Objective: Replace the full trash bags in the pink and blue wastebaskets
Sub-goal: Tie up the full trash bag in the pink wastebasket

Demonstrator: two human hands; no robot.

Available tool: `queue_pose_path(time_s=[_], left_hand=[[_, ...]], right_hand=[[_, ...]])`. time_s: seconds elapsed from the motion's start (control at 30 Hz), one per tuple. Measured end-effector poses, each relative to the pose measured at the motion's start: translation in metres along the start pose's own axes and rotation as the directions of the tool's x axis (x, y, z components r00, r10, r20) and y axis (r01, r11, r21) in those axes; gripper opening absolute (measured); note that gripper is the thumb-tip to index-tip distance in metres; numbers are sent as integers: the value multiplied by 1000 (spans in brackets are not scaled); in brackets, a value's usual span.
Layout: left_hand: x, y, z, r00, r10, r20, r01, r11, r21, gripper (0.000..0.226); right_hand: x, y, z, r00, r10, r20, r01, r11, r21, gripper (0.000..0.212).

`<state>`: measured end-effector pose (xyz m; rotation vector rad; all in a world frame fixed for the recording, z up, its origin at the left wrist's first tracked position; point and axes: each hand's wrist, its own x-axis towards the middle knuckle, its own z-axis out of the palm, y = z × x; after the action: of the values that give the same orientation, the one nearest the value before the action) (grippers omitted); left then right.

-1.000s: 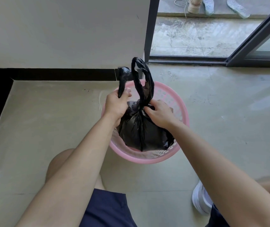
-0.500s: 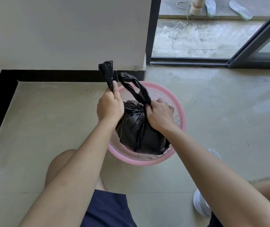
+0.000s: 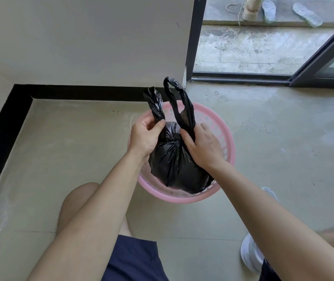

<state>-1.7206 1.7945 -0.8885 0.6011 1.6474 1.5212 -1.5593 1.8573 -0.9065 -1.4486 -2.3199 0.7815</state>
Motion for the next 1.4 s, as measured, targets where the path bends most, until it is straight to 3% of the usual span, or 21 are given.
queue_pose_path(time_s=[0.1, 0.27, 0.37, 0.5, 0.6, 0.73, 0.83, 0.9, 1.0, 1.1, 1.2, 1.3, 1.4], left_hand=[[0, 2, -1, 996, -69, -62, 63, 993, -96, 11], [-2, 5, 3, 975, -215, 49, 216, 976, -2, 24], [-5, 12, 5, 961, -211, 179, 215, 977, -6, 27], [-11, 19, 5, 880, -169, 444, 226, 971, -79, 20], [-11, 12, 13, 936, -235, 261, 268, 958, -98, 30], [-7, 1, 14, 951, -267, 154, 303, 902, -307, 27], [-8, -6, 11, 944, -298, 138, 329, 859, -393, 32], [-9, -8, 10, 938, -314, 144, 346, 848, -401, 34], [-5, -3, 2, 937, -303, 175, 349, 849, -397, 33], [-5, 7, -9, 911, -303, 279, 397, 823, -405, 22], [-8, 10, -22, 864, -224, 451, 396, 855, -335, 4], [-6, 10, -31, 804, -171, 570, 348, 912, -218, 37], [-4, 9, -32, 784, -174, 595, 283, 954, -94, 26]], right_hand=[[-3, -2, -2, 999, -31, -12, 30, 997, -76, 39], [-10, -6, -11, 997, -81, 3, 81, 989, -121, 29], [-13, -6, -17, 988, -140, 57, 149, 965, -218, 25], [-12, -7, -21, 966, -231, 120, 260, 848, -462, 23], [-16, -9, -18, 934, -312, 172, 356, 787, -503, 25], [-19, -2, -17, 931, -345, 117, 364, 873, -326, 29], [-19, 2, -18, 968, -240, 76, 243, 969, -36, 28], [-21, -1, -19, 973, -205, 106, 192, 974, 121, 36], [-19, -5, -14, 963, -232, 137, 214, 968, 132, 24], [-16, -9, -10, 973, -129, 191, 105, 986, 132, 25], [-12, -11, -11, 981, -18, 191, -39, 957, 289, 26], [-9, -15, -14, 975, 12, 223, -105, 905, 412, 24], [-5, -17, -14, 964, -12, 266, -94, 919, 382, 25]])
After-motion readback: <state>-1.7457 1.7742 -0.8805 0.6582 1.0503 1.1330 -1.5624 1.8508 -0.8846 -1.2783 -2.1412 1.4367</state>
